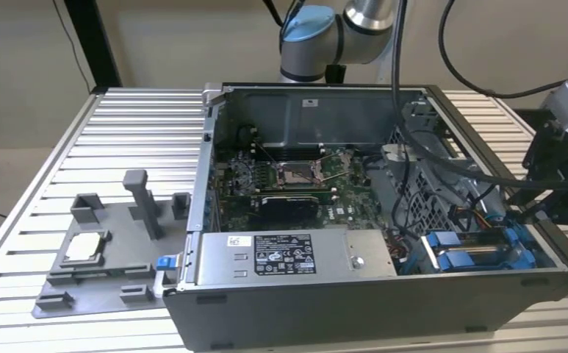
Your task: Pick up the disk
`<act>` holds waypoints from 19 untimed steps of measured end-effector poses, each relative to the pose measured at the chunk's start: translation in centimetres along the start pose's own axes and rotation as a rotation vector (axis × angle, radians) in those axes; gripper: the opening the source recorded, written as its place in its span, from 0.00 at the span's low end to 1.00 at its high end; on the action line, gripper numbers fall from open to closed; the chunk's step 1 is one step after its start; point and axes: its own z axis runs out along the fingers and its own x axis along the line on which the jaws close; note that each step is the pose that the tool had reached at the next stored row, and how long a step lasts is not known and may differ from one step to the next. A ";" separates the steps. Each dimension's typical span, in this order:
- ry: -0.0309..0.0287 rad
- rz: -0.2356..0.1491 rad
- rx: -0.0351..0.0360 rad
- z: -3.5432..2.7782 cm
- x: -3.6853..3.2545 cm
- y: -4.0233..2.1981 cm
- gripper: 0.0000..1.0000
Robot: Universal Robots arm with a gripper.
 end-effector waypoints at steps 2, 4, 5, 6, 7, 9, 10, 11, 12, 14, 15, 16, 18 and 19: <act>-0.0003 0.000 0.0000 0.14 -0.03 -0.01 1.00; 0.0000 0.000 0.0001 0.21 -0.04 -0.01 1.00; 0.0001 0.000 0.0001 0.24 -0.03 -0.01 1.00; 0.0003 0.000 0.0001 0.26 -0.03 -0.02 1.00; 0.0003 0.000 0.0001 0.27 -0.03 -0.01 1.00; 0.0001 0.000 0.0001 0.29 -0.02 -0.02 1.00; 0.0000 0.000 0.0001 0.30 -0.02 -0.01 1.00; 0.0000 0.000 0.0000 0.30 -0.02 0.00 1.00; 0.0000 0.000 0.0001 0.30 -0.02 0.01 1.00; -0.0002 0.000 0.0000 0.31 -0.01 0.02 0.00; -0.0002 0.000 0.0000 0.31 -0.01 0.03 0.00; 0.0000 0.000 0.0000 0.30 -0.02 0.03 0.00; 0.0000 0.000 0.0001 0.30 -0.01 0.06 0.00; 0.0000 0.000 0.0001 0.30 -0.01 0.08 0.00</act>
